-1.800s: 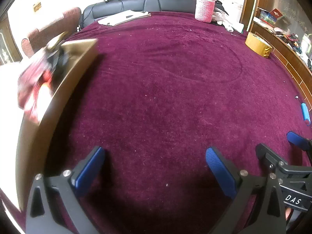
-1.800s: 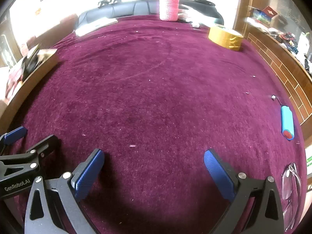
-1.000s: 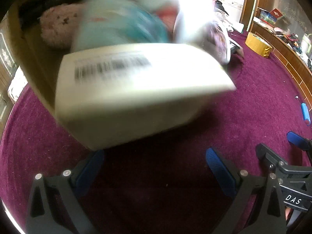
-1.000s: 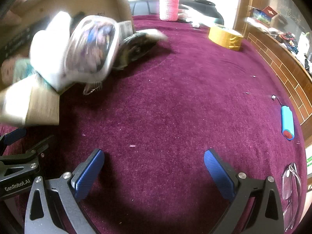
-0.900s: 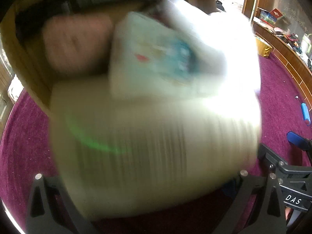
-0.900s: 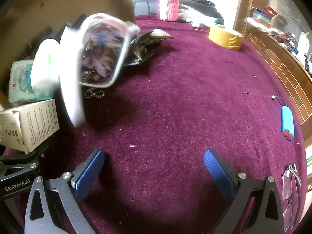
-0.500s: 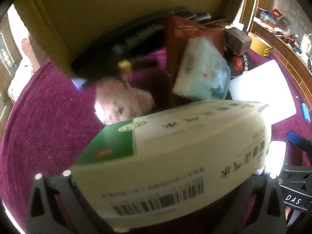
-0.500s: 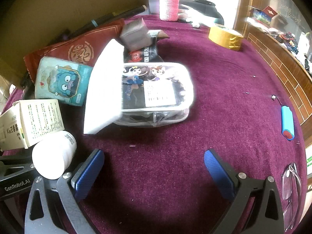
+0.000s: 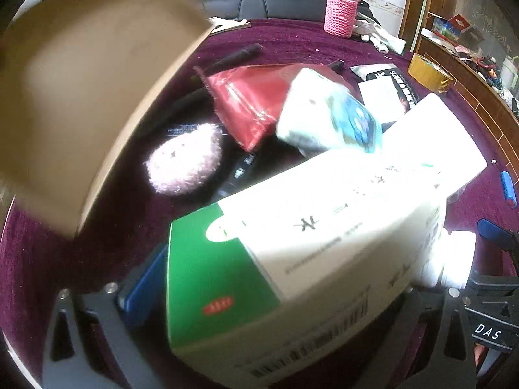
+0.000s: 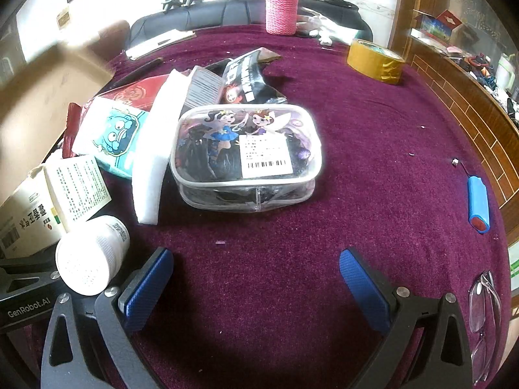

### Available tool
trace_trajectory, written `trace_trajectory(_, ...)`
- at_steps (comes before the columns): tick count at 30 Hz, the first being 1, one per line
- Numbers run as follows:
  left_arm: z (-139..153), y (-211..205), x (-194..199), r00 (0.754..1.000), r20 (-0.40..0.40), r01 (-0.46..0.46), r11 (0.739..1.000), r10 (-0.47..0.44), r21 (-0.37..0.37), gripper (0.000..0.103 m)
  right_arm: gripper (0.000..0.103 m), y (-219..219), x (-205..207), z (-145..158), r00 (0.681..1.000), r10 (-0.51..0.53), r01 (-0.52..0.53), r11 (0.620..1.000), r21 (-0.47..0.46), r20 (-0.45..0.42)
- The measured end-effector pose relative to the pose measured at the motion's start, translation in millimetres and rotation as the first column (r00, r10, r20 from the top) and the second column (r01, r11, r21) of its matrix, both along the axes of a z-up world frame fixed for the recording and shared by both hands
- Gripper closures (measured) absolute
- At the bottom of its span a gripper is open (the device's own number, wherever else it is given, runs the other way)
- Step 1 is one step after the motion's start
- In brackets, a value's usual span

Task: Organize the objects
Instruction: 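Grasp the green-and-white medicine box with the left gripper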

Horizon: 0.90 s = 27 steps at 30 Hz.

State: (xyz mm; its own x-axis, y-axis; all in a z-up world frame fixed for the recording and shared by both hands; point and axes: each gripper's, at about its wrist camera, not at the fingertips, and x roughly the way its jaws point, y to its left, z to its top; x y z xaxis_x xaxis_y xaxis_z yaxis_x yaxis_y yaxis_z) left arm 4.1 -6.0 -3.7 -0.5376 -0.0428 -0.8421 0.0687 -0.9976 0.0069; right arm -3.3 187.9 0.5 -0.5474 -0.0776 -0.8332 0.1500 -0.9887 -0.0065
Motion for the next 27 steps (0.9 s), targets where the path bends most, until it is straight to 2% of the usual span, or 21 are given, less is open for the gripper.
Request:
trace_trajectory(4,0,7,-12,1.0,-0.001,0.0,1.0,0.0,0.0,0.0,0.0,0,-1,-1,1.0,0.001,-0.001,1.0,0.001,0.001)
trace_trajectory(6,-1,2,0,1.0,0.0,0.0,1.0,0.0,0.0,0.0,0.0,0,-1,-1,1.0,0.001,-0.001,1.0,0.0,0.002)
trace_trajectory(21,3,-10,5,1.0,0.0,-0.015,1.0,0.015,0.001,0.0,0.0,0,-1,-1,1.0,0.005,-0.005,1.0,0.006,0.007)
trace_trajectory(25,5,-7,13,1.0,0.002,-0.025,1.0,0.025,0.001,0.0,0.0,2,-2,1,0.995,0.083,-0.084,0.996,0.013,0.052)
trace_trajectory(27,5,-6,12,0.999,-0.022,-0.027,1.0,0.027,-0.014,0.0,0.0,5,-1,1,0.987,0.135,-0.137,0.991,0.012,0.083)
